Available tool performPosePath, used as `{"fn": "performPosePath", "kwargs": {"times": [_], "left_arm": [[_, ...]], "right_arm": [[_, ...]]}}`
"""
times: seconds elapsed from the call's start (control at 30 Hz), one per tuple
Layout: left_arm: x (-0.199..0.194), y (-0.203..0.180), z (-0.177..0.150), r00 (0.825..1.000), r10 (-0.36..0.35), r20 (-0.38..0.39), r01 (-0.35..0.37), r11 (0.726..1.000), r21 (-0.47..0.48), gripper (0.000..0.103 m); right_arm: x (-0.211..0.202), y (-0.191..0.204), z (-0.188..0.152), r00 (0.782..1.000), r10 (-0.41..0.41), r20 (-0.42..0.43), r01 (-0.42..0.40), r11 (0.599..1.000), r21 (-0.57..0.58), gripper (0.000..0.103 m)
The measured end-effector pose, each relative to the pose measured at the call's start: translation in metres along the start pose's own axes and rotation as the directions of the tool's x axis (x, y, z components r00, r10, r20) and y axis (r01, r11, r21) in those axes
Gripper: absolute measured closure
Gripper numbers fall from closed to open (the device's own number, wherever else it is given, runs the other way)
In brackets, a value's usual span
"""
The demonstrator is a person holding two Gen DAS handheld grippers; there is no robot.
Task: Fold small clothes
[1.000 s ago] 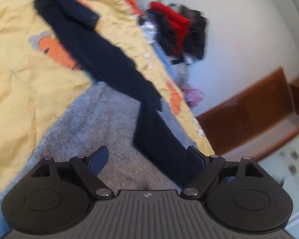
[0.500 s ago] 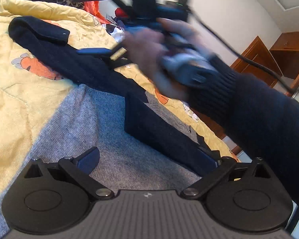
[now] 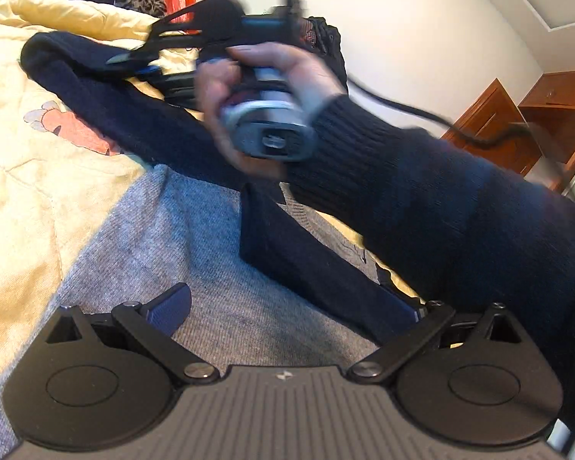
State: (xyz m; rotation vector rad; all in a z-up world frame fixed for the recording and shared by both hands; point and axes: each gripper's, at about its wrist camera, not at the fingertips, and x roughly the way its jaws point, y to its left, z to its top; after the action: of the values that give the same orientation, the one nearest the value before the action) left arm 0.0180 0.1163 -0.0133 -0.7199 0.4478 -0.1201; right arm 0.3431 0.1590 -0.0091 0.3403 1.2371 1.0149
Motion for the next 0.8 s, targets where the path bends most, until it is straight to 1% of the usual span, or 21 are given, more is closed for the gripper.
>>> {"fn": "performPosePath", "kwargs": {"times": [0.13, 0.2, 0.27, 0.3, 0.37, 0.43, 0.5, 0.57, 0.63, 0.7, 0.8], "left_arm": [[0.0, 0.001, 0.0, 1.0, 0.001, -0.003, -0.001, 1.0, 0.005, 0.0], [0.0, -0.001, 0.0, 1.0, 0.003, -0.006, -0.003, 1.0, 0.009, 0.0], [0.001, -0.002, 0.0, 1.0, 0.006, -0.008, -0.006, 1.0, 0.013, 0.0], [0.001, -0.003, 0.0, 1.0, 0.008, -0.009, -0.008, 1.0, 0.015, 0.0], [0.003, -0.005, 0.0, 1.0, 0.012, -0.012, -0.012, 1.0, 0.019, 0.0], [0.005, -0.007, 0.0, 1.0, 0.016, -0.014, -0.016, 1.0, 0.023, 0.0], [0.006, -0.008, 0.0, 1.0, 0.019, -0.016, -0.019, 0.999, 0.027, 0.0], [0.007, -0.01, 0.0, 1.0, 0.023, -0.017, -0.022, 0.999, 0.031, 0.0], [0.009, -0.012, 0.0, 0.999, 0.029, -0.02, -0.028, 0.999, 0.04, 0.0], [0.01, -0.015, 0.0, 0.999, 0.037, -0.024, -0.036, 0.998, 0.052, 0.0], [0.012, -0.02, 0.0, 0.998, 0.057, -0.03, -0.054, 0.995, 0.078, 0.0]], "right_arm": [[-0.061, 0.012, -0.008, 0.997, -0.006, 0.073, 0.012, 0.997, -0.079, 0.086], [-0.106, 0.011, -0.014, 0.994, -0.016, 0.112, 0.029, 0.993, -0.116, 0.086], [-0.155, 0.003, -0.028, 0.985, -0.053, 0.164, 0.078, 0.986, -0.15, 0.086], [-0.179, -0.005, -0.036, 0.978, -0.082, 0.193, 0.111, 0.983, -0.147, 0.086], [-0.231, -0.03, -0.056, 0.955, -0.146, 0.258, 0.181, 0.976, -0.118, 0.086], [-0.276, -0.064, -0.081, 0.936, -0.188, 0.298, 0.209, 0.977, -0.041, 0.086], [-0.311, -0.096, -0.107, 0.913, -0.253, 0.321, 0.258, 0.966, 0.025, 0.086], [-0.336, -0.129, -0.133, 0.892, -0.308, 0.33, 0.29, 0.951, 0.104, 0.086], [-0.349, -0.155, -0.151, 0.877, -0.348, 0.332, 0.306, 0.936, 0.172, 0.086], [-0.353, -0.172, -0.165, 0.871, -0.36, 0.335, 0.302, 0.929, 0.211, 0.086], [-0.344, -0.18, -0.178, 0.871, -0.362, 0.331, 0.304, 0.928, 0.214, 0.086]]}}
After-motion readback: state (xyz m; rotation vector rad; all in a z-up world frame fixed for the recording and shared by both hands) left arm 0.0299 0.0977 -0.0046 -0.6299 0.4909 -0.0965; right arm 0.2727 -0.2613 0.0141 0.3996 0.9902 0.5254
